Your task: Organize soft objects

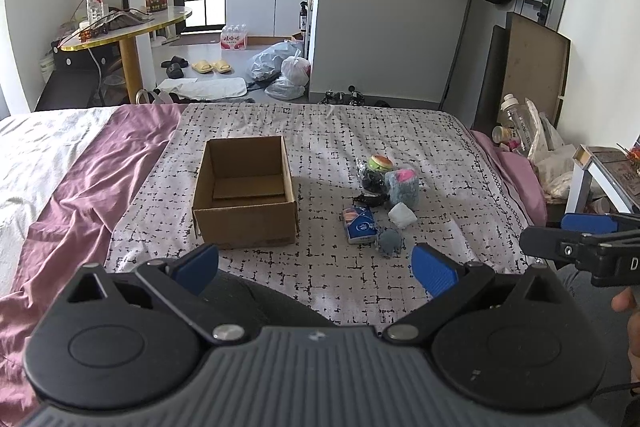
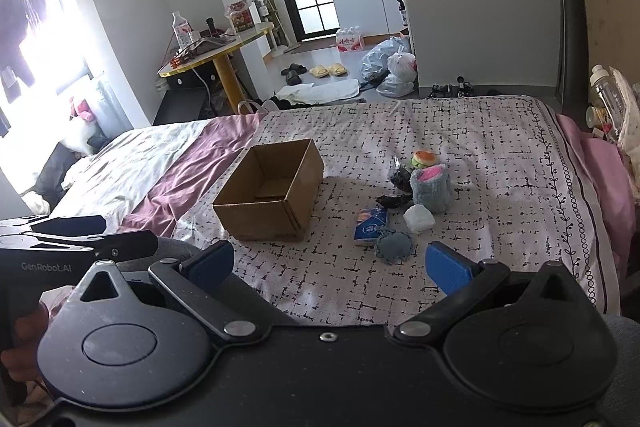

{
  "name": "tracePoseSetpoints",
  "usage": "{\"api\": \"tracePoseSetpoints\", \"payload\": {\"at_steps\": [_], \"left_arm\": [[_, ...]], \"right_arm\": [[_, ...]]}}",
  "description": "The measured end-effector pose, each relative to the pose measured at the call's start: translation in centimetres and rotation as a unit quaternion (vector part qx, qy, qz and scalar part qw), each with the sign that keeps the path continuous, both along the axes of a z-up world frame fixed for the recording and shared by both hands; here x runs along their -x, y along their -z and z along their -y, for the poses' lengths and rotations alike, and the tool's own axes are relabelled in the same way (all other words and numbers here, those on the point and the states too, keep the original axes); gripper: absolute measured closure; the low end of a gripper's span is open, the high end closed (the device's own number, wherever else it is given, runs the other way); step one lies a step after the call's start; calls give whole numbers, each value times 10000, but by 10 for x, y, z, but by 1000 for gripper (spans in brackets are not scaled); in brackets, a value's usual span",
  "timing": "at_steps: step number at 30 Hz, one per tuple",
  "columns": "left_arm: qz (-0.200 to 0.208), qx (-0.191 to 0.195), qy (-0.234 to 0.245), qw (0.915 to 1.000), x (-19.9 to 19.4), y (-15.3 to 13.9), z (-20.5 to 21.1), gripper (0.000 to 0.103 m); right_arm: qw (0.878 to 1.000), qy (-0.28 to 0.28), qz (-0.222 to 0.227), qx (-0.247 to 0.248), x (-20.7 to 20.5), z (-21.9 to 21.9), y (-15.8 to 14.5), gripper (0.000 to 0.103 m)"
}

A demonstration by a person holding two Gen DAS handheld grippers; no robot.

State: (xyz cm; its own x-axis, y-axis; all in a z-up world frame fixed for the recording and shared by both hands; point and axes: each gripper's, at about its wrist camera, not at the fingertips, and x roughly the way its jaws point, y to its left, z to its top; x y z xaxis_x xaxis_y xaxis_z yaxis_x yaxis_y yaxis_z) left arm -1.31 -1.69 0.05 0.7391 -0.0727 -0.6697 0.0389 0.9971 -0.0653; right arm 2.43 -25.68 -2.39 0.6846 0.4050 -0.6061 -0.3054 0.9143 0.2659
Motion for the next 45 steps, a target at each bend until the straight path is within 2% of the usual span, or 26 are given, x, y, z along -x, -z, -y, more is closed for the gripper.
{"api": "tracePoseSetpoints", "payload": {"at_steps": [21, 45], "left_arm": [[-11, 0, 23, 10000, 1, -1, 4, 1], [-5, -11, 105, 9999, -15, 8, 10, 1]], "right_arm": [[9998, 87, 50, 144, 2, -2, 1, 0], [10000, -9, 42, 69, -6, -2, 9, 0]]}}
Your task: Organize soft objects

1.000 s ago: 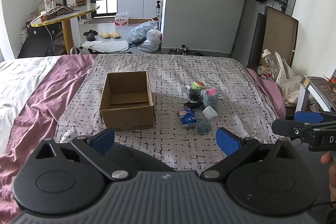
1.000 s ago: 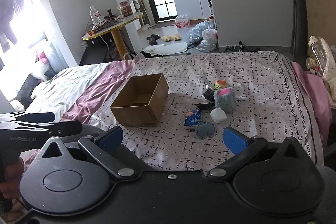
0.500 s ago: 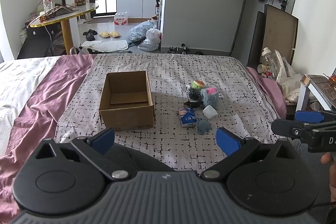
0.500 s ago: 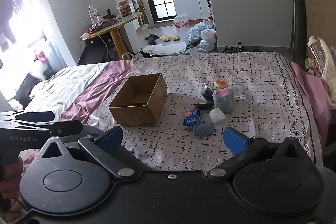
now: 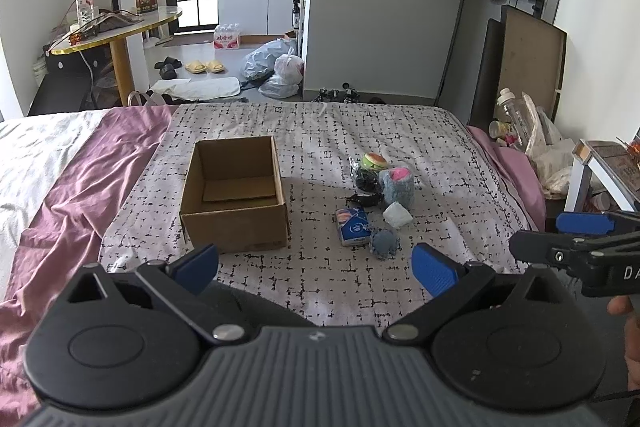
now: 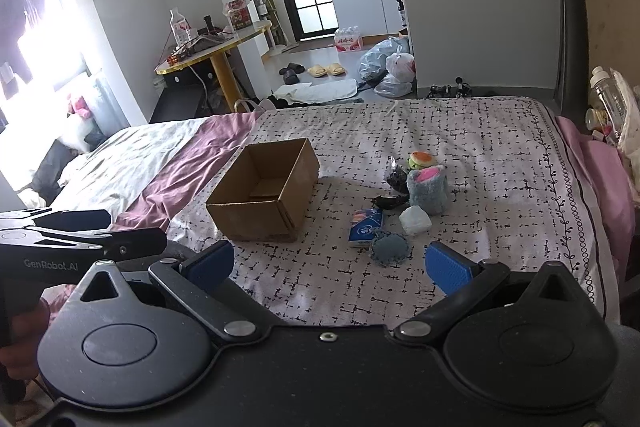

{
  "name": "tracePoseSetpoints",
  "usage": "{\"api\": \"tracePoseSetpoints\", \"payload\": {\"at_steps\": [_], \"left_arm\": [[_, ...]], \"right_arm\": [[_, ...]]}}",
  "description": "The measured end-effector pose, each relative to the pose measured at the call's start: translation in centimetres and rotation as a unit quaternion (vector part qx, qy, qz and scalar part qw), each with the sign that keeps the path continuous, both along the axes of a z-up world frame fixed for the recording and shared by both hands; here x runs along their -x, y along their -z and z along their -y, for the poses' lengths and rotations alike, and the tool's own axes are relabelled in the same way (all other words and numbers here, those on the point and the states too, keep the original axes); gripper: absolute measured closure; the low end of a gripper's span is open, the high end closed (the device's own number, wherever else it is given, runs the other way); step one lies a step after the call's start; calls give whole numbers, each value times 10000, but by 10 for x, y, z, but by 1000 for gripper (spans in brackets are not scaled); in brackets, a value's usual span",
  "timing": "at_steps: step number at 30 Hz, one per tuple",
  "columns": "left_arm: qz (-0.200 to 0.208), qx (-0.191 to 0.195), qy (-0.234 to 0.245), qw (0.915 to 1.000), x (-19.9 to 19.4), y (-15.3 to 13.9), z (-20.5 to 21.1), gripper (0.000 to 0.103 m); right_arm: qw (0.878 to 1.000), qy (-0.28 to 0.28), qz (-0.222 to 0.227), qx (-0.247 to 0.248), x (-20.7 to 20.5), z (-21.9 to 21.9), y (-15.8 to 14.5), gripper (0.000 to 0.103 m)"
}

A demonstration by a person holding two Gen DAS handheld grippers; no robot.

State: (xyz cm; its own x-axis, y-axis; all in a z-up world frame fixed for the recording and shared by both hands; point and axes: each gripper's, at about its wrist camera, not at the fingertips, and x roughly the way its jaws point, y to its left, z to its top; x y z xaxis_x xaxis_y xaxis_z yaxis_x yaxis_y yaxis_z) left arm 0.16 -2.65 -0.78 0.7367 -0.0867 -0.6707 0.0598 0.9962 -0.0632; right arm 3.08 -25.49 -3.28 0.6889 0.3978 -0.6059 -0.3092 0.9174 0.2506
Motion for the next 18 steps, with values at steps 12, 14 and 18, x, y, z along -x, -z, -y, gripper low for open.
{"api": "tracePoseSetpoints", "payload": {"at_steps": [12, 14, 18], "left_arm": [[-36, 175, 30, 9998, -30, 11, 15, 1], [-64, 186, 61, 9998, -37, 16, 19, 1], [-176, 212, 90, 9996, -53, 26, 25, 2]], "right_arm": [[9995, -65, -310, -95, -26, 8, 20, 0], [9991, -16, -412, -127, -34, 13, 27, 0], [9980, 81, -553, -300, -47, 23, 39, 0]]}}
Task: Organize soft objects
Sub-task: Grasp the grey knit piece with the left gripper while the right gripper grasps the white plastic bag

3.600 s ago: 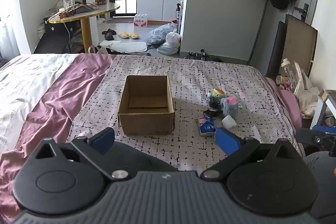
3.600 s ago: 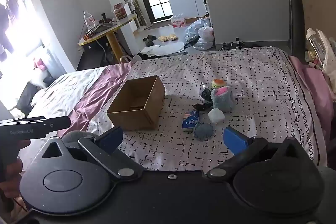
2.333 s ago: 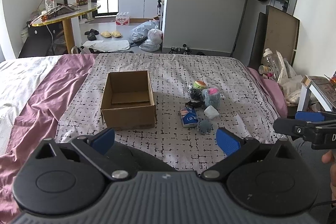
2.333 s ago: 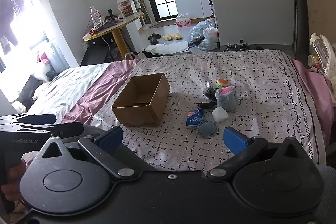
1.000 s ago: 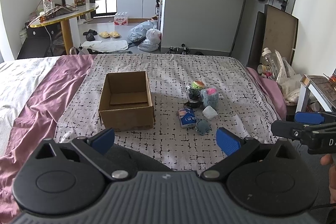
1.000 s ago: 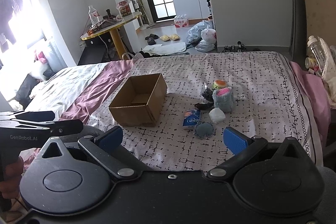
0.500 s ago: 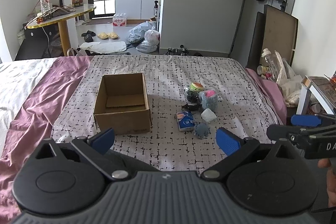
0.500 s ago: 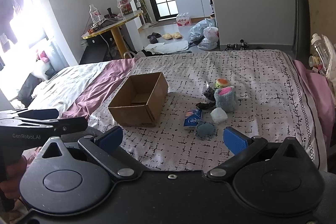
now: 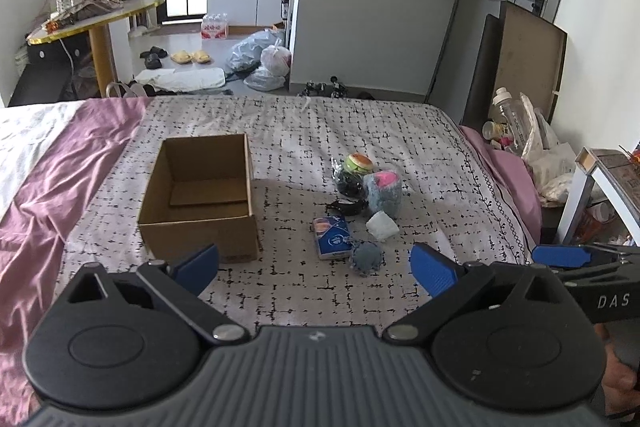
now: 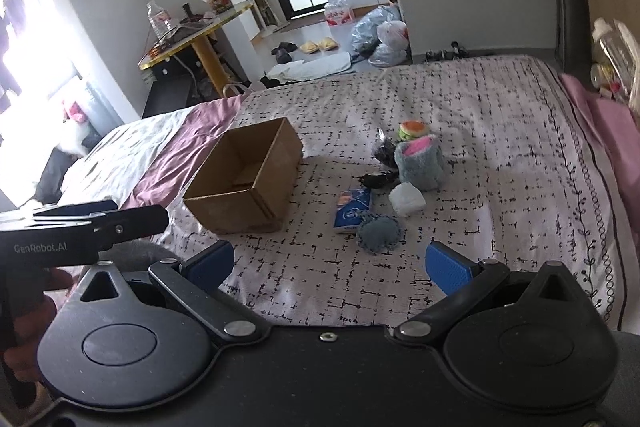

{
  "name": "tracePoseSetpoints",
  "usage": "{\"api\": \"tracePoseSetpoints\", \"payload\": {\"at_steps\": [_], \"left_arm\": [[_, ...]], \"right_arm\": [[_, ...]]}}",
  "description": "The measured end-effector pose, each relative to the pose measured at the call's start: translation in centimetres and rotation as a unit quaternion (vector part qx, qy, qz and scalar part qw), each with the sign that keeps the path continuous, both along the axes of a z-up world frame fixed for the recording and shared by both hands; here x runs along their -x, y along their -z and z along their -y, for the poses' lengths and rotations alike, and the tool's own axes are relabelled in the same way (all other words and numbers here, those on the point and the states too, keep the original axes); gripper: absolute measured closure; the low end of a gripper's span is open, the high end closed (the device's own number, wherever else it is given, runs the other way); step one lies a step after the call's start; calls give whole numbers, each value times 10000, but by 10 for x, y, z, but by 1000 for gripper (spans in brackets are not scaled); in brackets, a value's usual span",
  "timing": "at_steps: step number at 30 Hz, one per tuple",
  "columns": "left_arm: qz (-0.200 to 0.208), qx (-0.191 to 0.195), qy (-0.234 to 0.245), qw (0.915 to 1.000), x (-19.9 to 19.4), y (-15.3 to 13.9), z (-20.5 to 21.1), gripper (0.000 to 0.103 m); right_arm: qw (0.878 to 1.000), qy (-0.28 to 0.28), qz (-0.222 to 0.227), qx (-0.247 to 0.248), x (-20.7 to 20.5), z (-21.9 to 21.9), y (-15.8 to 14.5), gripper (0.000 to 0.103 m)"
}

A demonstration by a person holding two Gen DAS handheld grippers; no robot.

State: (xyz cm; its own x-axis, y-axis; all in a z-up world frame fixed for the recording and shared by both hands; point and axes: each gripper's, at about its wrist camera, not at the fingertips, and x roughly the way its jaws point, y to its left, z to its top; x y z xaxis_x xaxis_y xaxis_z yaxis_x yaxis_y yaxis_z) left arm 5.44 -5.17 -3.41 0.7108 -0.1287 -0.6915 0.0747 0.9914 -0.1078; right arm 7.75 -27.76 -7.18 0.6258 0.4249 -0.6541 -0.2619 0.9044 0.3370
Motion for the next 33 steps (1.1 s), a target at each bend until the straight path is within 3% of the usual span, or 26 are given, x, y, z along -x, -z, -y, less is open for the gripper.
{"api": "tracePoseSetpoints", "payload": {"at_steps": [8, 13, 22, 27, 33], "left_arm": [[-237, 54, 95, 9997, -34, 21, 14, 3], [-486, 257, -80, 9985, -58, 38, 17, 7], [-894, 537, -214, 9943, -96, 65, 32, 12], [-1355, 604, -212, 9887, -116, 90, 44, 18], [-1706, 675, -398, 9822, -133, 117, 52, 24]], "right_arm": [[9991, 244, -247, -229, -33, 12, 23, 0], [9977, 252, -455, -429, -57, 21, 30, 2], [9984, 100, -524, -194, -97, 29, 34, 3], [9957, 316, -773, -392, -122, 46, 50, 7], [9940, 206, -849, -653, -141, 54, 73, 8]]}}
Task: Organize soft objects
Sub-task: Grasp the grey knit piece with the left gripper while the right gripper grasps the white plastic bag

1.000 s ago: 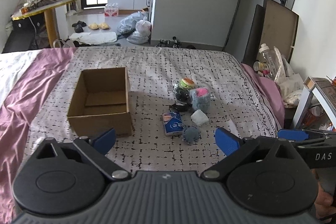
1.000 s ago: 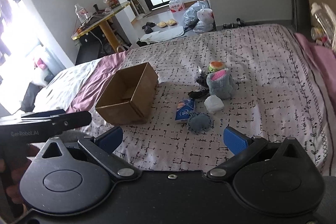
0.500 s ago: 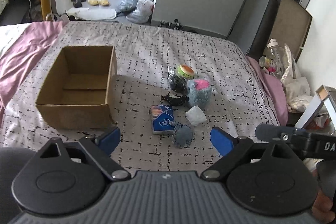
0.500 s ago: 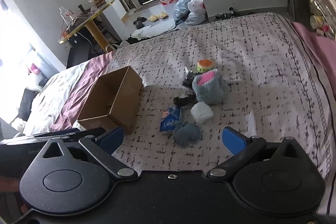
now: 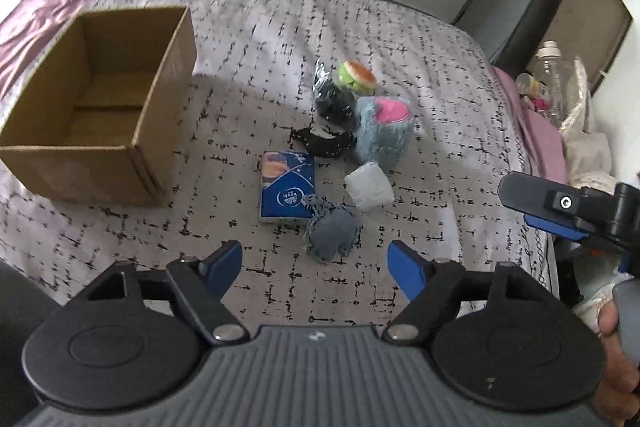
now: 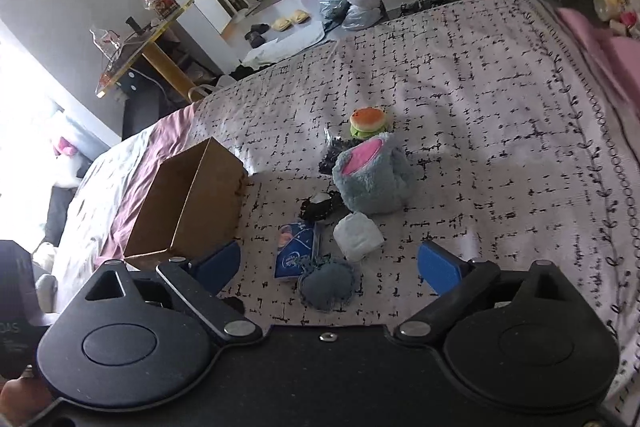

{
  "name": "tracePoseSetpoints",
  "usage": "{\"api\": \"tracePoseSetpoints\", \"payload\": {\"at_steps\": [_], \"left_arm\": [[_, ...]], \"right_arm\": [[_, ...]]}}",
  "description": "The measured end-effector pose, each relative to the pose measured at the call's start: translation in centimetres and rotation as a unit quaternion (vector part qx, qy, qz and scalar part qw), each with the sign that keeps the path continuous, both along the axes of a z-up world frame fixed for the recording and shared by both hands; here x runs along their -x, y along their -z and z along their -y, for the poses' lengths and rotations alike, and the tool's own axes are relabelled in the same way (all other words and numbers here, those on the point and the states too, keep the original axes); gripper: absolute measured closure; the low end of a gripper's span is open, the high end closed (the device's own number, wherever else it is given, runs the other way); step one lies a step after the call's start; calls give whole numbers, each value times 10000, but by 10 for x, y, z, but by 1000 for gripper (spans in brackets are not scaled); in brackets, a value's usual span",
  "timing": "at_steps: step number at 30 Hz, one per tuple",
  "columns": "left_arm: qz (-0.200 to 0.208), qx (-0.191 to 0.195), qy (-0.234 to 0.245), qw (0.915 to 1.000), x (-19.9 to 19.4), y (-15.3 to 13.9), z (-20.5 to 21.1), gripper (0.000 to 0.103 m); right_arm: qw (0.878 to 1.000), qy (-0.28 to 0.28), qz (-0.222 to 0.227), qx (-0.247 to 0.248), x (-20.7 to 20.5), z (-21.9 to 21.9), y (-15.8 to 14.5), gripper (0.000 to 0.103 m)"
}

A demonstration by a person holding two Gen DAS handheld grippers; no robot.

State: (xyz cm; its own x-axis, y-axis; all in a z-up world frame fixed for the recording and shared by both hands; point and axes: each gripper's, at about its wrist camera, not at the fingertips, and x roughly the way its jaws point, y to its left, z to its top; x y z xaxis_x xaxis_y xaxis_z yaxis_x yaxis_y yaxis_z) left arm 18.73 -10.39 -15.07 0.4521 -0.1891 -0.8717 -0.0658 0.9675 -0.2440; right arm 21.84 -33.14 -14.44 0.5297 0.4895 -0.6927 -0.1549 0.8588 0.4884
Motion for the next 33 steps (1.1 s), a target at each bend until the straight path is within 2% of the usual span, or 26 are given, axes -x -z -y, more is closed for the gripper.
{"api": "tracePoseSetpoints", "payload": {"at_steps": [4, 10, 15, 25, 28, 30, 33], "left_arm": [[-136, -56, -58, 9999, -11, 17, 5, 26], [-390, 21, -110, 9992, -26, 46, 10, 29], [-510, 69, -159, 9986, -33, 70, 16, 31], [-554, 86, -207, 9982, -52, 90, 31, 37], [-619, 135, -235, 9977, -55, 95, 33, 53], [-636, 167, -276, 9975, -56, 98, 32, 69], [-620, 236, -298, 9974, -56, 98, 30, 75]], "right_arm": [[9996, 87, -118, -221, -10, 5, 23, 16], [9951, 298, -653, -681, -32, 13, 60, 21], [9942, 265, -808, -651, -47, 7, 79, 27], [9950, 99, -796, -603, -63, -1, 93, 28], [9941, 44, -842, -678, -69, -6, 99, 32], [9946, 3, -814, -649, -71, -9, 102, 33], [9964, -122, -736, -406, -74, -17, 104, 34]]}}
